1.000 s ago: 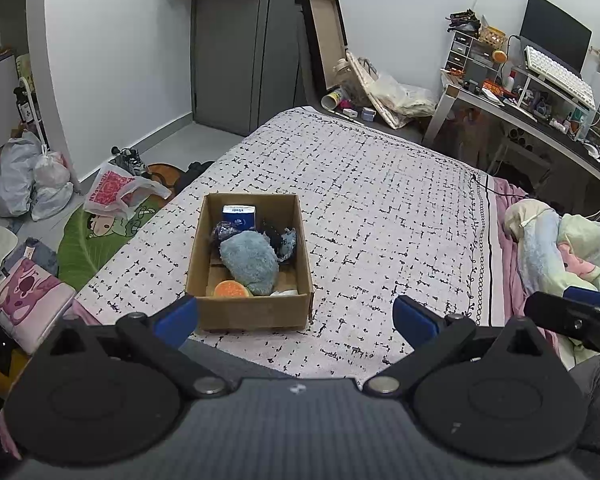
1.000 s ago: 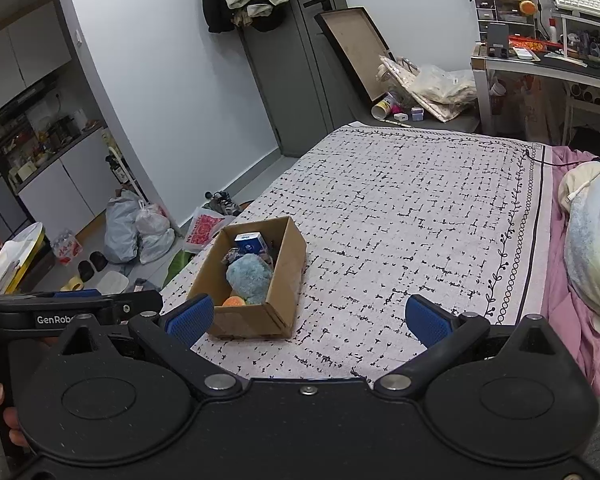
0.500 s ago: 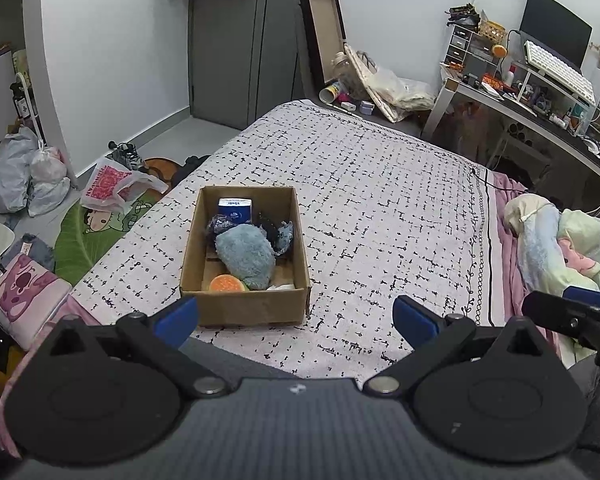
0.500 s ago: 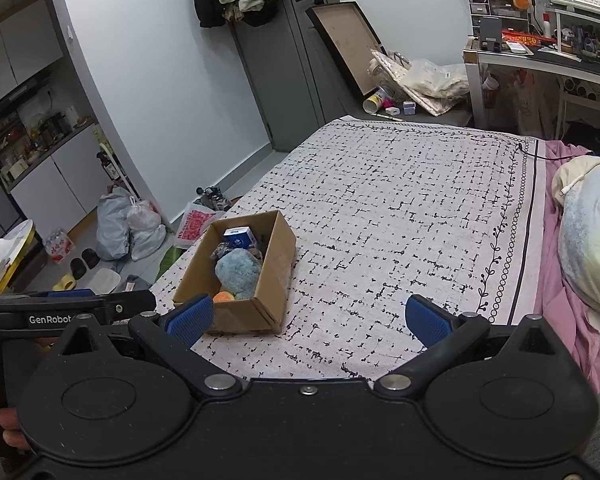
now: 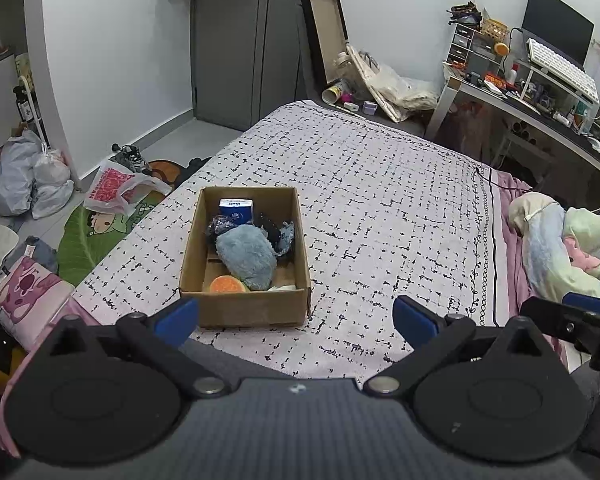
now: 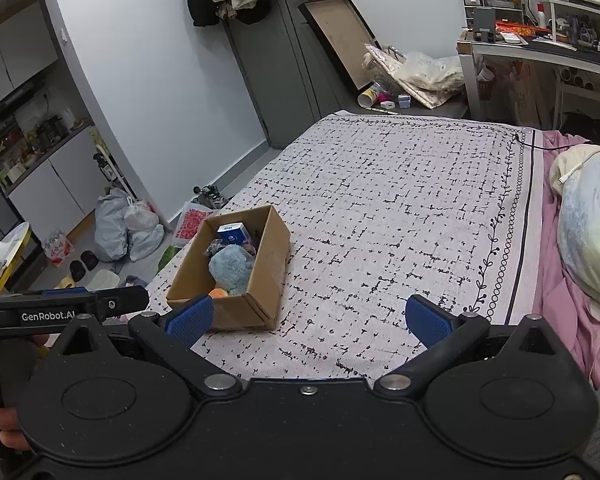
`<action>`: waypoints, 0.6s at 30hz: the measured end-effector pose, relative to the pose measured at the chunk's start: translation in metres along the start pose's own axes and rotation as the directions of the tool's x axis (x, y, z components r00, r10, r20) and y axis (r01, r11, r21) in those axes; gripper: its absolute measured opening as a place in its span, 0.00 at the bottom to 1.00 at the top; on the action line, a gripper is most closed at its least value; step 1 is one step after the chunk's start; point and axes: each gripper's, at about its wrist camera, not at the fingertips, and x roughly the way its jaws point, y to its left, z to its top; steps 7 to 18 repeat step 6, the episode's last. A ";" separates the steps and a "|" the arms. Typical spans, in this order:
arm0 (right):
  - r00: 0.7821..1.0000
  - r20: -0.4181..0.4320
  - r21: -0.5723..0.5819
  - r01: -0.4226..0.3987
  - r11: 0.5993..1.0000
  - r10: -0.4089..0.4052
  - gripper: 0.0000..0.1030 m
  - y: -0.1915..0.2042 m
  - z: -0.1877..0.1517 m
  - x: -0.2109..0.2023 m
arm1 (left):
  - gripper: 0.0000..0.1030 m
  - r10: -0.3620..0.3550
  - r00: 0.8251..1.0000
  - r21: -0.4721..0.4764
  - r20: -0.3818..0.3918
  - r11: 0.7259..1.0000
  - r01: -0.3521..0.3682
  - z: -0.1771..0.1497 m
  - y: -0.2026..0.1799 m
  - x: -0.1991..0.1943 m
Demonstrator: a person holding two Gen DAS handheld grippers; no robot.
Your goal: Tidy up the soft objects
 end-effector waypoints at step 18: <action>1.000 0.012 0.022 -0.004 1.000 0.004 1.00 -0.009 0.001 0.001 | 0.99 0.006 1.000 0.023 -0.005 1.000 -0.006 0.001 -0.009 0.005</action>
